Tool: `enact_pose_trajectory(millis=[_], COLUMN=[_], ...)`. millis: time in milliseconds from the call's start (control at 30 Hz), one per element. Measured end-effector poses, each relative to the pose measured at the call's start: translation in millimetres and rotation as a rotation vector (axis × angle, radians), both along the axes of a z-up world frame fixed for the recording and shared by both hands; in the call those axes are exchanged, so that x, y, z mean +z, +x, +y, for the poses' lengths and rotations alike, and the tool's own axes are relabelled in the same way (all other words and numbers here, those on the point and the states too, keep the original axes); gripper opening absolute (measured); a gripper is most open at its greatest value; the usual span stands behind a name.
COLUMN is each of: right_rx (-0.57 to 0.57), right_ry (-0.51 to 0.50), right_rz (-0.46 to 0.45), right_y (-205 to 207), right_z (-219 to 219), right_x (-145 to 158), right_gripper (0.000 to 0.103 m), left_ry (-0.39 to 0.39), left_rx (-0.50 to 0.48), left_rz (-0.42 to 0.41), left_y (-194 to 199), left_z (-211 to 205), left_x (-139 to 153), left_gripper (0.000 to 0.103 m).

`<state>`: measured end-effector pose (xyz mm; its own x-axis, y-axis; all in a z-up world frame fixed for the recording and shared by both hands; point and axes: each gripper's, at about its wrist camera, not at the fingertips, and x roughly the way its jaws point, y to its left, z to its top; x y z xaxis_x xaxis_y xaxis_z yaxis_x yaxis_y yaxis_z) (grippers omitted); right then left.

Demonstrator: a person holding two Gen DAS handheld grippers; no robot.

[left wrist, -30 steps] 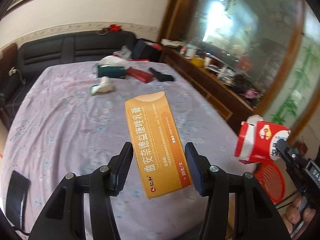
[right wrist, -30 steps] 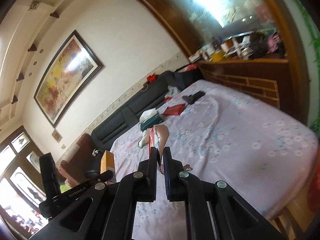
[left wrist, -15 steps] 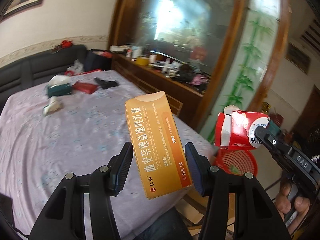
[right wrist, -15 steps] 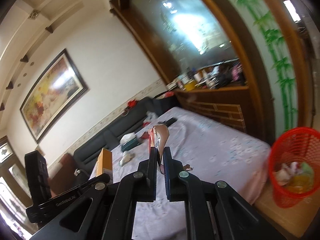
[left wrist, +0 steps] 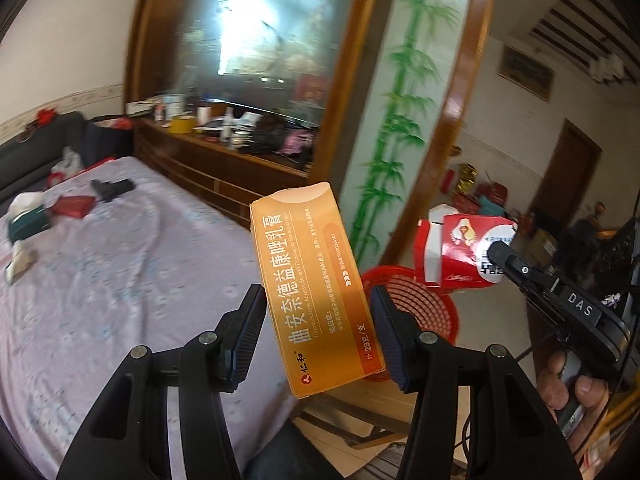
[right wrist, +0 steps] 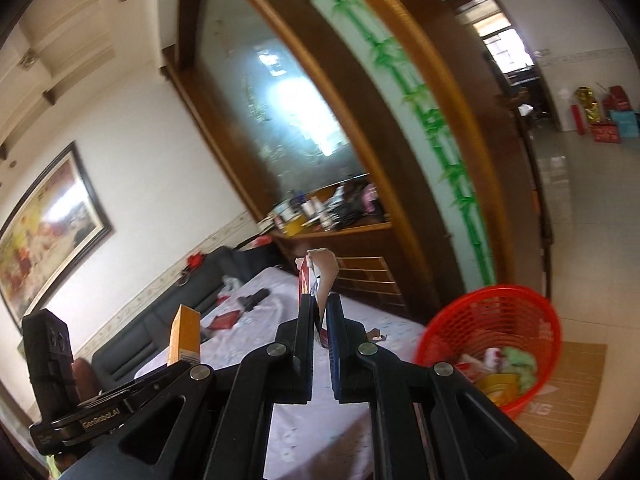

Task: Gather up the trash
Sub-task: 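Carry the snack bag and orange box over the red wastebasket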

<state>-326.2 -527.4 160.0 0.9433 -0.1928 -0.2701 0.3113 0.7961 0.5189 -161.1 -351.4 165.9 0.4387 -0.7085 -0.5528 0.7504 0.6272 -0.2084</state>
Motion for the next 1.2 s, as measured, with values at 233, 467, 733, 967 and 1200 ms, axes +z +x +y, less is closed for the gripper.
enact_pose_trajectory(millis=[233, 467, 733, 967, 1200], right_rx=[-0.063, -0.112, -0.162, -0.175, -0.186], right_ry=[0.028, 0.036, 0.048, 0.060, 0.073], right_rz=[0.010, 0.008, 0.012, 0.020, 0.033], right_y=[-17, -31, -42, -43, -41], right_z=[-27, -44, -57, -66, -74], right_x=[-7, -8, -10, -13, -20], right_gripper=[0.007, 0.007, 0.007, 0.007, 0.007], left_ry=[0.014, 0.015, 0.028, 0.038, 0.055], left_rx=[-0.093, -0.143, -0.206, -0.244, -0.294], left_rz=[0.012, 0.007, 0.005, 0.016, 0.031], left_y=[-7, -11, -14, -14, -12], left_z=[-39, -63, -92, -110, -134], left_x=[-6, -6, -12, -19, -31], left_gripper=[0.052, 0.052, 0.053, 0.053, 0.053])
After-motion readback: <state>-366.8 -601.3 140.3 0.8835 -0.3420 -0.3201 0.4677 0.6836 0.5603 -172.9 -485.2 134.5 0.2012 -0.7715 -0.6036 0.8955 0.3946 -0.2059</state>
